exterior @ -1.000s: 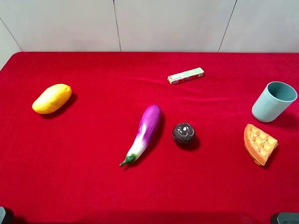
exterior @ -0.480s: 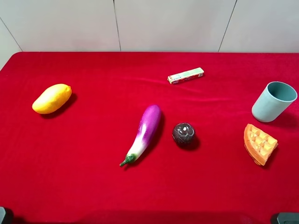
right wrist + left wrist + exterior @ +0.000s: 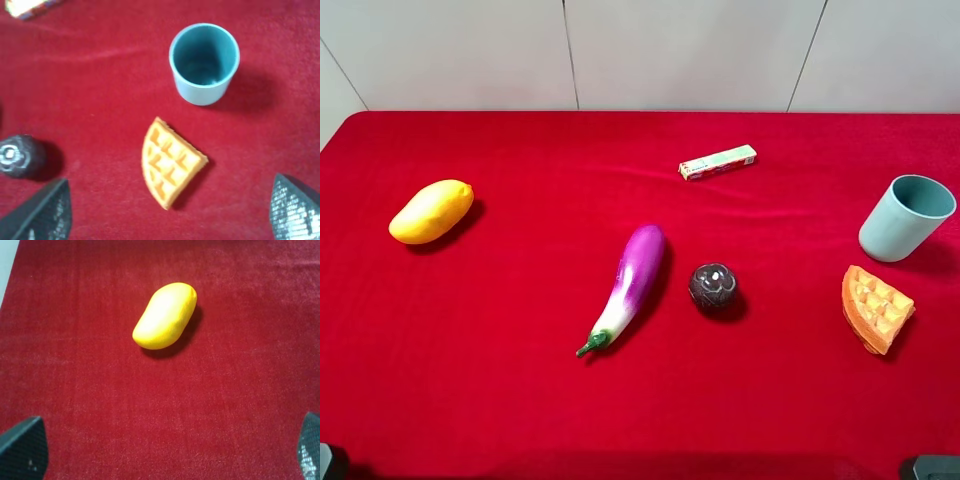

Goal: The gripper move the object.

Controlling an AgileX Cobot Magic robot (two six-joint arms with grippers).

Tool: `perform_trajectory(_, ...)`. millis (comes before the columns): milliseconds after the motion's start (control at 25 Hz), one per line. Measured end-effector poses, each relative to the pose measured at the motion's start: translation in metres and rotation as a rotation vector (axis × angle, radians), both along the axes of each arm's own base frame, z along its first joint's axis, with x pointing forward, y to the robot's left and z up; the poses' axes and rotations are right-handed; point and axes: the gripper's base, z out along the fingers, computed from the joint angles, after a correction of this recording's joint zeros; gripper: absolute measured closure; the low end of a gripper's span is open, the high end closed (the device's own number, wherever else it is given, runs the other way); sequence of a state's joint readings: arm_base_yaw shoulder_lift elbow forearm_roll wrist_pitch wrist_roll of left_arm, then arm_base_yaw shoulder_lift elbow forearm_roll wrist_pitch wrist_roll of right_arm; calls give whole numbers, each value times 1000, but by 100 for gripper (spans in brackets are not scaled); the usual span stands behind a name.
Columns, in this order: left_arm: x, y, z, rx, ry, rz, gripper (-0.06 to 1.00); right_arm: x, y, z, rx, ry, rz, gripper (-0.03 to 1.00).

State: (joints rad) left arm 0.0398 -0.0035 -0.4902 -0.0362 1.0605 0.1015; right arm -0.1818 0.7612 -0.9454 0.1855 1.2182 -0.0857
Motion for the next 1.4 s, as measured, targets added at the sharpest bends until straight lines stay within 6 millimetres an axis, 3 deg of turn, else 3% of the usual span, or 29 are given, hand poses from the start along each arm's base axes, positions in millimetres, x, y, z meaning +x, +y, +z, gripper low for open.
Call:
perform_trajectory(360, 0, 0, 0, 0, 0, 0, -5, -31, 8, 12, 6, -130, 10, 37)
perform_trajectory(800, 0, 0, 0, 0, 0, 0, -5, -96, 18, 22, -61, -373, 4, 37)
perform_trajectory(920, 0, 0, 0, 0, 0, 0, -5, -114, 21, 11, -81, -423, -2, 37)
perform_trajectory(1200, 0, 0, 0, 0, 0, 0, -5, -140, 25, -35, -69, -471, -27, 37)
perform_trajectory(1400, 0, 0, 0, 0, 0, 0, -5, -138, 25, -63, -52, -435, -36, 37)
